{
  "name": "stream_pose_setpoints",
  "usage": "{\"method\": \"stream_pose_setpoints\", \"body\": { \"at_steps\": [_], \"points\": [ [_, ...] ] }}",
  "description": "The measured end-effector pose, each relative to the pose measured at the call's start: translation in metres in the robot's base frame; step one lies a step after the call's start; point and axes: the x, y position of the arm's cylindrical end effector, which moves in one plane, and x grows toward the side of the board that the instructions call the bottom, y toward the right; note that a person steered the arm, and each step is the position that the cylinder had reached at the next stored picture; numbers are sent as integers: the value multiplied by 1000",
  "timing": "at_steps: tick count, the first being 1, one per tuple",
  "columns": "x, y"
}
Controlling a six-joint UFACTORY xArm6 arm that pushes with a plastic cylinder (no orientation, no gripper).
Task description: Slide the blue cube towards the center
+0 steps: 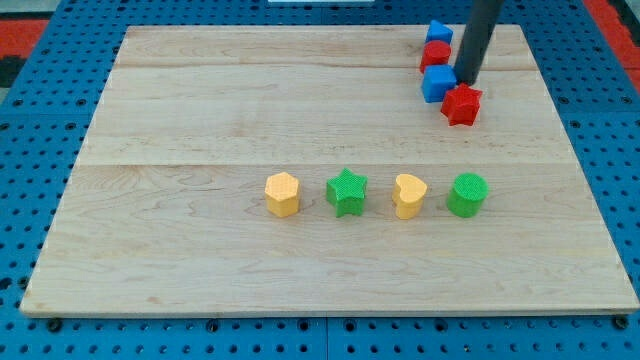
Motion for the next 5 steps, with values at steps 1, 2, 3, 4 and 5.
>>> {"method": "stream_pose_setpoints", "body": {
  "at_steps": [1,2,3,4,5],
  "points": [
    [-1,-29],
    [-2,-57],
    [-5,-92],
    [-4,-104],
    [-12,-112]
  ]
}}
